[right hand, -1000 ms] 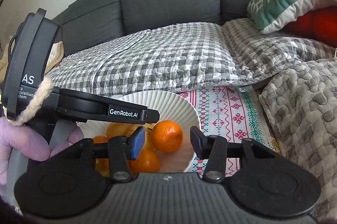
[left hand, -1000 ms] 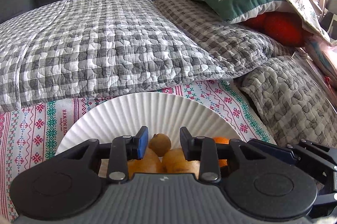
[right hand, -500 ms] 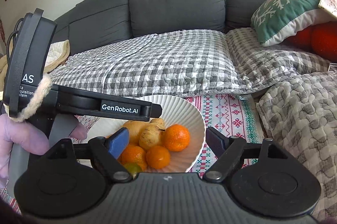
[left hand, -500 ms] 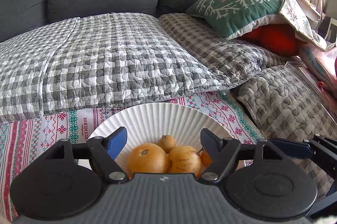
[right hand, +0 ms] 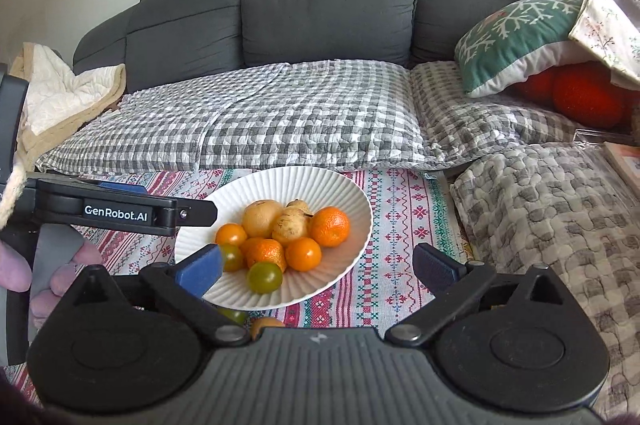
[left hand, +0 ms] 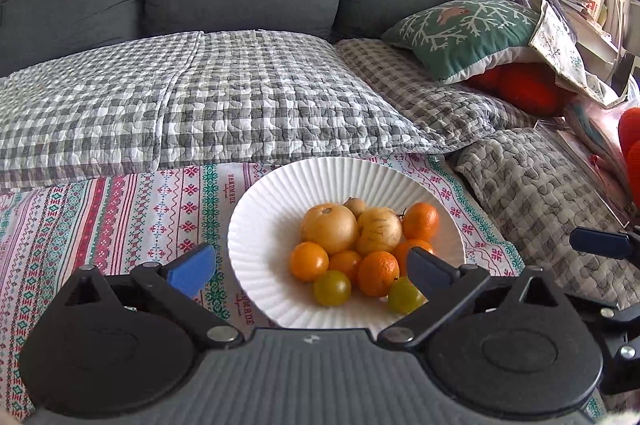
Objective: Organize fruits
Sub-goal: 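Withdraw both tools from the plate toward the loose fruits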
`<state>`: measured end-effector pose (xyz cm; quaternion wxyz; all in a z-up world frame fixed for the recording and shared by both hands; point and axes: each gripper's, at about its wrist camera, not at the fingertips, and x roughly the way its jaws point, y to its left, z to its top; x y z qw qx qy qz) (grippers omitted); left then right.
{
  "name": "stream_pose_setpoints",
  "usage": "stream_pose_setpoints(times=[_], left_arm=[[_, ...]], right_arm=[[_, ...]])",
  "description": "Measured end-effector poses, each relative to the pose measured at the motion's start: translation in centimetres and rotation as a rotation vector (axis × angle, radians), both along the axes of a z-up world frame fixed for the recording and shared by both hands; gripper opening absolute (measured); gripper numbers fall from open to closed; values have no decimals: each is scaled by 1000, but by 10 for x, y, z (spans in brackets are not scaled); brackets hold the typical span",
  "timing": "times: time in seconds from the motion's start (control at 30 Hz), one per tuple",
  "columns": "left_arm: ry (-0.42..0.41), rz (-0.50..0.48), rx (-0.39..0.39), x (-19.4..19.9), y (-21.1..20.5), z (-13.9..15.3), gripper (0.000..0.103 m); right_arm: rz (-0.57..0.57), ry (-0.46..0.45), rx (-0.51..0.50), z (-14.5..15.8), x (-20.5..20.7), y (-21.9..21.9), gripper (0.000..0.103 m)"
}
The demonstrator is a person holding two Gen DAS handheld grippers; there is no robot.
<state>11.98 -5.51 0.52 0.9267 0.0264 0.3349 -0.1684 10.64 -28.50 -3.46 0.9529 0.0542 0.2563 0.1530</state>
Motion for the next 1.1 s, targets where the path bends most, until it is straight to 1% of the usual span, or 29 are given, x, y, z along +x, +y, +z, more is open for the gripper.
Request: stream_pose_setpoints(times=[0.23,0.37,0.43,0.5,0.57,0.63,0.7,0.83,0.93,1.0,1.1], left_arm=[[6,28,35,-30,23,-17,95],[14,46,44,-39,33,-34,95],[21,55,65,-41,36,-42,95],[13,60,72,-44,36,-47,95],[0,46,78,-49,38,-53,95],[-22,22,101,-52,36,-59,95],[-44,2,129,-55,35,-66,95],[-67,-27,153,-57,35,-75,95],[-66,-35,160,-56,34,-82,95],[-48,-33,160,-53,33,-89,95],[-48,-29,138,-51,34,-92,95]], right_arm=[[1,13,-17,-8,-16,4,103],[6,24,-12,-21,-23,7,103],[4,31,-35,-29,-26,9,103],[20,18,-78,-35,-32,14,103],[43,-2,-102,-37,-36,17,103],[61,-7,-116,-42,-39,18,103],[77,5,-127,-48,-39,21,103],[99,36,-158,-62,-36,27,103],[102,67,-156,-71,-33,31,103],[99,84,-158,-76,-30,33,103],[99,97,-171,-81,-26,38,103]])
